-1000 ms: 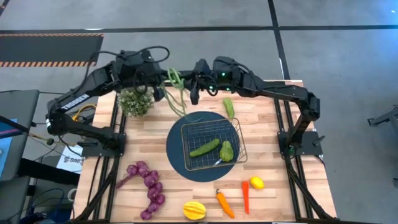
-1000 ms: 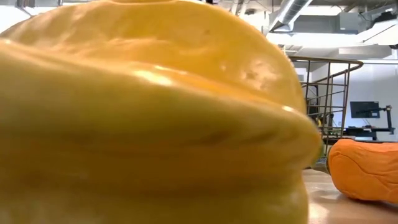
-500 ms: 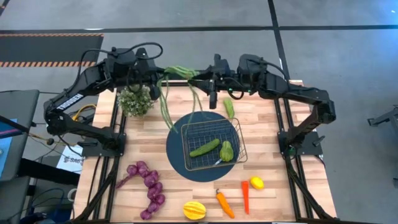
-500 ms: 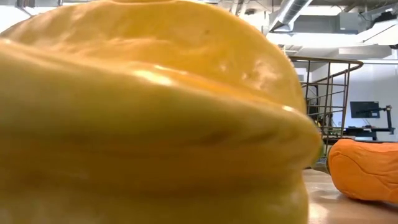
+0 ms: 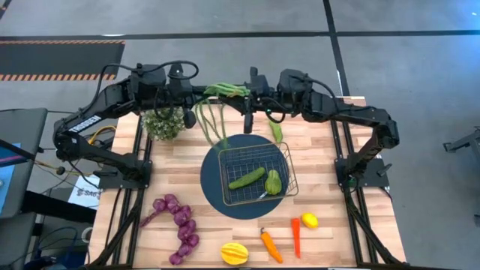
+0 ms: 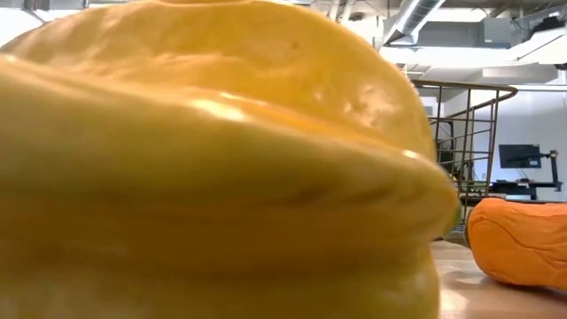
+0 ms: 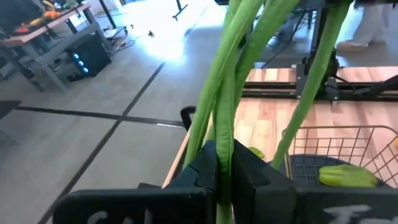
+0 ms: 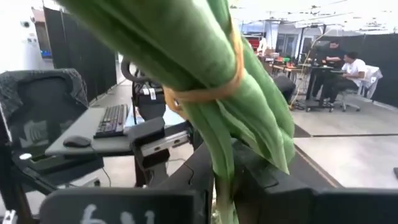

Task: Build produce basket
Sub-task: Put the green beans into the gold wire basket

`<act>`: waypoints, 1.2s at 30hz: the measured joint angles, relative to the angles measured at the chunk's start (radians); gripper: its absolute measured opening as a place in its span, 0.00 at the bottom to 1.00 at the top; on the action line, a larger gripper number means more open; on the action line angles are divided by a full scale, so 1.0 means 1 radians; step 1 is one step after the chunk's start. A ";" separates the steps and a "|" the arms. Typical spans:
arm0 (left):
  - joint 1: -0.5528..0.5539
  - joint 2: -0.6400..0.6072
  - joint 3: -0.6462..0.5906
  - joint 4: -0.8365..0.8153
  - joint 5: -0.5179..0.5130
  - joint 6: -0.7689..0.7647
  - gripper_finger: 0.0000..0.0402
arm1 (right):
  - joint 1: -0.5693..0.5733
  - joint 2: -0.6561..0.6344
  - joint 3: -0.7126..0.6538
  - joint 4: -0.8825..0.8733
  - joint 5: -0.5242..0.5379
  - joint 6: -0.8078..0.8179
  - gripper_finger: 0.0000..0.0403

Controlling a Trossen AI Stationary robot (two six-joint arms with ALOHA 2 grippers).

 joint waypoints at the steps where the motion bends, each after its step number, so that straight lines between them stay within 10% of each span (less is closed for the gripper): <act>1: 0.000 0.000 0.000 0.000 0.001 -0.007 0.00 | 0.000 0.000 0.000 0.004 0.010 -0.002 0.17; 22: -0.015 0.015 -0.008 0.002 -0.028 -0.006 0.00 | 0.049 -0.028 0.000 -0.157 0.133 0.022 0.58; 36: -0.016 0.015 -0.008 0.007 -0.049 0.007 0.00 | 0.219 -0.118 0.000 -0.514 0.464 0.144 0.56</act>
